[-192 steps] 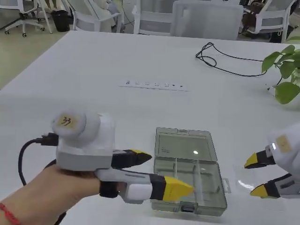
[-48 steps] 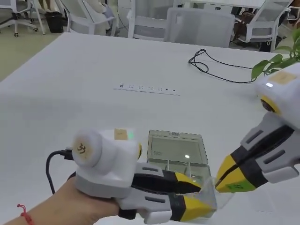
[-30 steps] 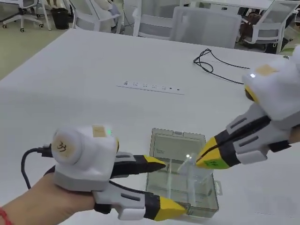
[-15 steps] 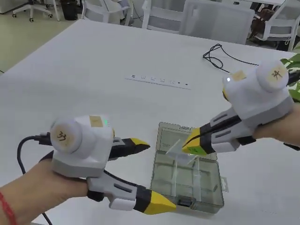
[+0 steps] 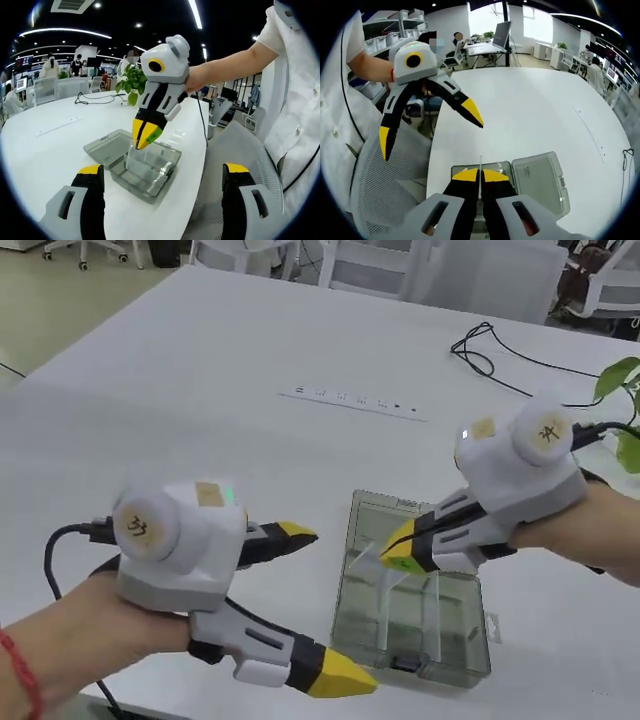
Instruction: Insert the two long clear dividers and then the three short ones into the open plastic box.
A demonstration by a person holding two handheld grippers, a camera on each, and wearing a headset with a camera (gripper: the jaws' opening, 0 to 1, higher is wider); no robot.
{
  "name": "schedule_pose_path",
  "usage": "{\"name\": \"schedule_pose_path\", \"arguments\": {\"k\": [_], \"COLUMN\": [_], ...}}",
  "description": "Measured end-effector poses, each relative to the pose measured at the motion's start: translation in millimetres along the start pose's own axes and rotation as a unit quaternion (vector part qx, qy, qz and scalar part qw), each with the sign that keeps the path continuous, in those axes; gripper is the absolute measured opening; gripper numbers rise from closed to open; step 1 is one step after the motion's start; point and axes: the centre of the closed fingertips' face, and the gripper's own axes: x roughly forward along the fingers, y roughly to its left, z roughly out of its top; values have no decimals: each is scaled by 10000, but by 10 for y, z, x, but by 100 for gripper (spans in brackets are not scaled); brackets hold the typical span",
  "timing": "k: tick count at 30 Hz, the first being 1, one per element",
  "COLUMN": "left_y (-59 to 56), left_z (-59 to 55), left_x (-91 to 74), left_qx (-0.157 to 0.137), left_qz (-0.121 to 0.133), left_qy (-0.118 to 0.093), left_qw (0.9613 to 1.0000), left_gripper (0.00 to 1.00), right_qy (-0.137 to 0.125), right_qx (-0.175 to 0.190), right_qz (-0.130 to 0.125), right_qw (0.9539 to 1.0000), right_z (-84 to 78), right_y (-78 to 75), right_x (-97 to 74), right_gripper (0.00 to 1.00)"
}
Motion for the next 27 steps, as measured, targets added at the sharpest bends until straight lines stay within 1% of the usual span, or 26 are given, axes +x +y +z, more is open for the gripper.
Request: {"name": "schedule_pose_path", "arguments": {"k": [6,7,9,13,15,17,20,23,27], "left_y": [10,9,9,8,5,11,13,16,15], "left_z": [-9,-12,-20,-13,-13,-16,-12,-13,-14], "left_x": [-6,-7,-8,-8,-7,-5,0,4,4], "left_qx": [-51,-56,-66,-80,-98,-97,-122,-107,-109], "left_qz": [28,29,37,44,39,46,42,42,38], "left_qy": [-6,-10,-5,-43,-47,-45,-62,-67,-72], "left_qw": [10000,10000,10000,9999,9999,9999,9999,9999,9999], "left_gripper": [100,100,100,100,100,100,100,100,100], "right_qy": [108,119,165,150,181,159,203,316,390], "right_qx": [-12,31,-28,-96,-165,-206,-294,-409,-399], "right_qz": [1,19,0,-3,25,49,75,101,130], "right_qw": [9999,9999,9999,9998,9997,9996,9993,9986,9984], "right_z": [-90,-120,-153,-147,-159,-152,-155,-183,-216], "right_y": [-40,-52,-62,-68,-51,-48,-57,-58,-81], "right_x": [39,58,73,90,121,151,206,271,348], "right_gripper": [3,3,3,3,3,2,2,2,2]}}
